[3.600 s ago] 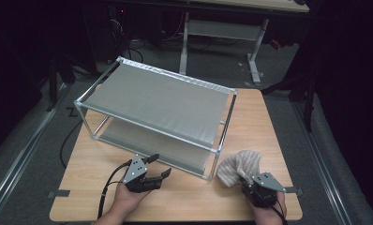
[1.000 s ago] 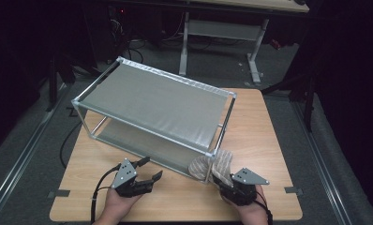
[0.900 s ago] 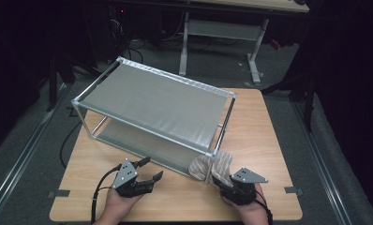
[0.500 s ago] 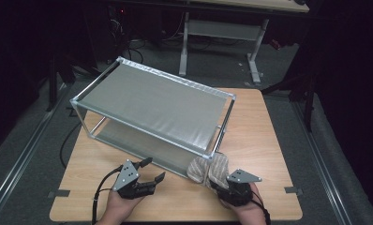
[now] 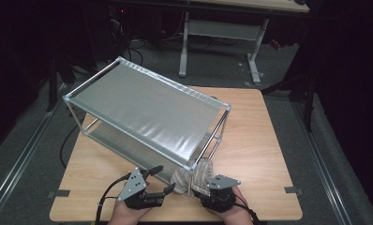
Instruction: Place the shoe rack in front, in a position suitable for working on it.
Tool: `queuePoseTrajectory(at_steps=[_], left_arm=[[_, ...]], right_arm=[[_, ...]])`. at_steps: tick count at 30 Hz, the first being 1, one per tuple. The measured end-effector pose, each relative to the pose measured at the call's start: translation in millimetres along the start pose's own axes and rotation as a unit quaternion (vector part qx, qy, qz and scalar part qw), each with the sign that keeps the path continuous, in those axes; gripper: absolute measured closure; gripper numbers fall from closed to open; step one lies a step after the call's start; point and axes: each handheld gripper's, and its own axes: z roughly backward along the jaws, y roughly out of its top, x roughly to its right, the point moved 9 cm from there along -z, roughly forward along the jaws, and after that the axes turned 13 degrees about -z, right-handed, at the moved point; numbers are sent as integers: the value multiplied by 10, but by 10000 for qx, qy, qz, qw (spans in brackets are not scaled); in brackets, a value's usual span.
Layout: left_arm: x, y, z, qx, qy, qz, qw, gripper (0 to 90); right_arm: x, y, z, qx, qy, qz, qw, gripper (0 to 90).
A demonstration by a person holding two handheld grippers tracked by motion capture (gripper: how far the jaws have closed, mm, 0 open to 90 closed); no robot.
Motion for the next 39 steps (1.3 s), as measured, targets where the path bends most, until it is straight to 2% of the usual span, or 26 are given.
queuePoseTrajectory(at_steps=[4, 8, 10, 11, 14, 23, 27, 34, 36, 39], left_arm=[[30, 20, -2, 34, -61, 52, 10000, 291], [74, 34, -25, 46, -182, 112, 9998, 296], [109, 39, -47, 13, -237, 80, 9997, 298], [132, 45, -59, 14, -270, 76, 9996, 299], [199, 58, -88, -12, -369, 0, 9993, 304], [308, 112, -190, 20, -570, -47, 9984, 389], [349, 150, -239, 34, -526, -182, 9984, 452], [379, 238, -368, 60, -493, -285, 9984, 598], [378, 248, -402, 17, -402, -363, 9985, 647], [366, 261, -402, 30, -317, -392, 9987, 784]], right_arm=[[65, 55, 51, 160, -226, 4, 9996, 613], [321, 135, 150, 512, -702, -324, 9957, 615], [422, 136, 137, 504, -885, -457, 9938, 614], [467, 132, 112, 453, -918, -444, 9938, 614], [509, 43, -24, 49, -922, -445, 9947, 613], [396, -56, -6, -75, -742, -333, 9967, 625], [341, -100, 22, -78, -681, -278, 9973, 625], [321, -158, 79, -64, -706, -284, 9971, 622], [332, -166, 92, -50, -718, -273, 9970, 622], [339, -176, 107, -48, -747, -293, 9968, 621]])
